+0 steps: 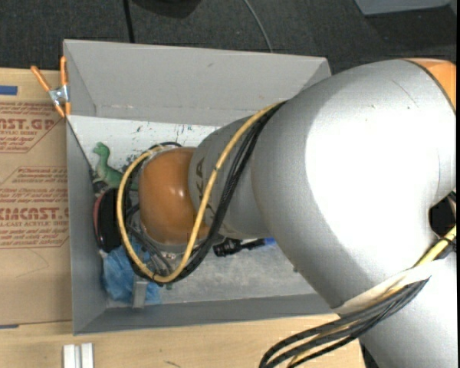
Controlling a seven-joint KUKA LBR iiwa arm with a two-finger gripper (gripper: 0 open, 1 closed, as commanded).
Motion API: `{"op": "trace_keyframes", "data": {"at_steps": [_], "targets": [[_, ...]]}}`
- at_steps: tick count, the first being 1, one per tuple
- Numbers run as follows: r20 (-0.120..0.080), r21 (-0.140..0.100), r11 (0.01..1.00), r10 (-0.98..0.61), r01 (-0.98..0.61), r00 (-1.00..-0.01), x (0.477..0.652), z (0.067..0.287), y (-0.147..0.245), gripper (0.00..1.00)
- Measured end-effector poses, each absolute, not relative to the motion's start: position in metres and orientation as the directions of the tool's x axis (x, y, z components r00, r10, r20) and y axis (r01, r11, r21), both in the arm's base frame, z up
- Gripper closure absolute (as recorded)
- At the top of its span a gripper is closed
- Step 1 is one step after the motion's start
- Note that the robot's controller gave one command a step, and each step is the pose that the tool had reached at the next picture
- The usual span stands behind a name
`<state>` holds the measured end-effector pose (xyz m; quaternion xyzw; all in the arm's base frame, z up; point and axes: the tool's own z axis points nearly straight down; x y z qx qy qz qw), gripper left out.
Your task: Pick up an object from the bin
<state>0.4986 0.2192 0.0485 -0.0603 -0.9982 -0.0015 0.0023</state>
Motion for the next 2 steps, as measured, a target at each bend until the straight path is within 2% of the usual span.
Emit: {"op": "trace_keyframes", "data": {"at_steps": [1,2], "targets": [[0.005,0.002,0.969,0.246,0.246,-0.969,0.501,0.057,0.226,0.0],[0.005,0.002,0.999,-0.05,-0.05,-0.999,0.487,0.07,0.241,1.0]]}}
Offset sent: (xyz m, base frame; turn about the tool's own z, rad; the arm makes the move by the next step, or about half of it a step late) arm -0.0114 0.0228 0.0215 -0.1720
